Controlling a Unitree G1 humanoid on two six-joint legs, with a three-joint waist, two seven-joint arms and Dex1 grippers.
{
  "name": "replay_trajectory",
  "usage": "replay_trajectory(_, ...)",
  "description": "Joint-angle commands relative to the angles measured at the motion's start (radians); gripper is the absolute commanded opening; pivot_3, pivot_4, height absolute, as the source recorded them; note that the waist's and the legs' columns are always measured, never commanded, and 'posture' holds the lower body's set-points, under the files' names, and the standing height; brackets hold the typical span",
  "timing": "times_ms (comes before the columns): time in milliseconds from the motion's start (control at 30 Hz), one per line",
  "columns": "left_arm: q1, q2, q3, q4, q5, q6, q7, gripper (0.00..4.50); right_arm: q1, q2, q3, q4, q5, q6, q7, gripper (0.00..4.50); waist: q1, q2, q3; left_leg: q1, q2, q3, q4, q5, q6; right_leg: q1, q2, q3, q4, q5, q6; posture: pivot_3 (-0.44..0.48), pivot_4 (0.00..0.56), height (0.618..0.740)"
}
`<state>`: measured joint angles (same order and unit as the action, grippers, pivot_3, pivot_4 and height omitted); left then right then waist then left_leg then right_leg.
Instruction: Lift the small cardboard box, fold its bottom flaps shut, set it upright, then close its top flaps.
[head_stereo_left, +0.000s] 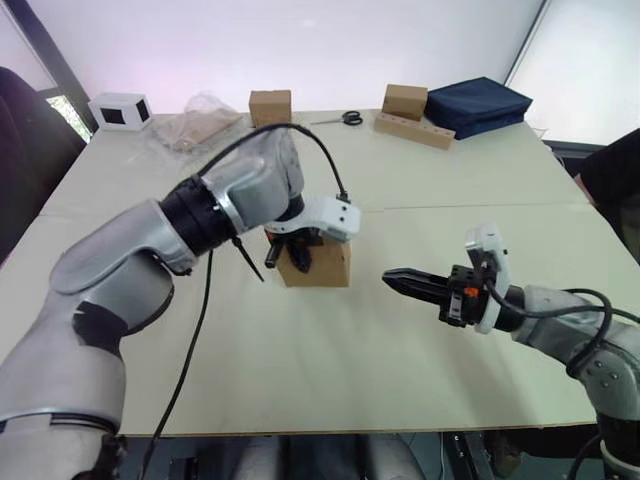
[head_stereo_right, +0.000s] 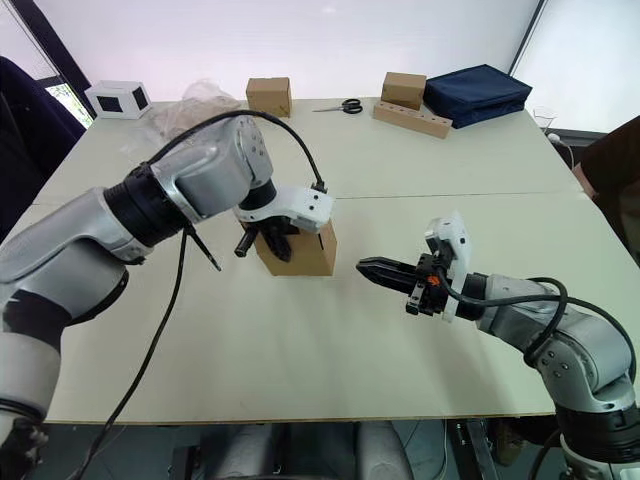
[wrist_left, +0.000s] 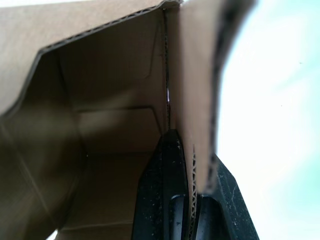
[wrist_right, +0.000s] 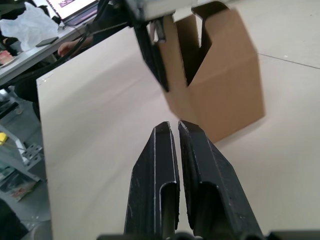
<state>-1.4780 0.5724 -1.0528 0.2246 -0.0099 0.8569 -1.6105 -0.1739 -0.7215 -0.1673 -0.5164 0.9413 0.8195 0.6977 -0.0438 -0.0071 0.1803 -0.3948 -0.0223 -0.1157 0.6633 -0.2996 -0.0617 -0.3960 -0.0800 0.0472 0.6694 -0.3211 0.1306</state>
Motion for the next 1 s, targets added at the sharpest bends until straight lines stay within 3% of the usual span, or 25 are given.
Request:
replay_trajectory(33, -0.015, 0.038, -0.032, -0.141, -0.053, 0.151, -0.004, 0.0, 0.015, 0.024, 0.002, -0.039, -0.021, -0.037, -0.012, 0.21, -0.001, 0.0, 0.0, 0.0, 0.0, 0.0, 0.0, 0.0, 0.0, 0.0, 0.0, 0.0, 0.0, 0.0, 0.0, 0.0, 0.15, 0.74)
replay_trajectory(200, -0.012, 0.046, -0.054, -0.204, -0.085, 0.278, -0.004, 0.0, 0.018, 0.049, 0.011, -0.025, -0.043, -0.057, -0.017, 0.21, 0.0, 0.0, 0.0, 0.001, 0.0, 0.0, 0.001, 0.0, 0.0, 0.0, 0.0, 0.0, 0.002, 0.0, 0.0, 0.0, 0.15, 0.74)
replay_trajectory(667, 0.043, 0.075, -0.049, -0.368, -0.126, 0.393, 0.041, 0.0, 0.003, 0.066, 0.012, -0.006, -0.063, -0.058, -0.054, 0.21, 0.001, 0.0, 0.0, 0.001, 0.0, 0.0, 0.001, 0.0, 0.0, 0.001, 0.0, 0.0, 0.002, 0.0, 0.0, 0.0, 0.15, 0.74)
replay_trajectory(700, 0.044, 0.076, -0.048, -0.376, -0.133, 0.409, 0.05, 0.53, 0.002, 0.066, 0.013, -0.002, -0.067, -0.059, -0.054, 0.0, 0.001, 0.0, 0.0, 0.001, 0.0, 0.0, 0.001, 0.0, 0.0, 0.001, 0.0, 0.0, 0.002, 0.0, 0.0, 0.0, 0.15, 0.74)
replay_trajectory(733, 0.042, 0.075, -0.044, -0.385, -0.139, 0.428, 0.061, 0.78, 0.0, 0.066, 0.014, 0.003, -0.071, -0.06, -0.053, 0.0, 0.001, 0.0, 0.0, 0.001, 0.0, 0.0, 0.001, 0.0, 0.0, 0.001, 0.0, 0.0, 0.002, 0.0, 0.0, 0.0, 0.15, 0.74)
replay_trajectory(867, -0.002, 0.056, -0.019, -0.406, -0.195, 0.525, 0.093, 2.55, -0.008, 0.067, 0.015, 0.015, -0.078, -0.061, -0.046, 0.0, 0.002, 0.0, 0.0, 0.001, 0.0, 0.0, 0.001, 0.0, 0.0, 0.001, 0.0, 0.0, 0.002, 0.0, 0.0, 0.0, 0.15, 0.74)
replay_trajectory(1000, -0.057, 0.048, 0.011, -0.406, -0.265, 0.58, 0.106, 2.55, -0.022, 0.06, 0.02, 0.029, -0.082, -0.058, -0.033, 0.0, 0.001, 0.0, 0.0, 0.001, 0.0, 0.0, 0.001, 0.0, 0.0, 0.001, 0.0, 0.0, 0.002, 0.0, 0.0, 0.0, 0.15, 0.74)
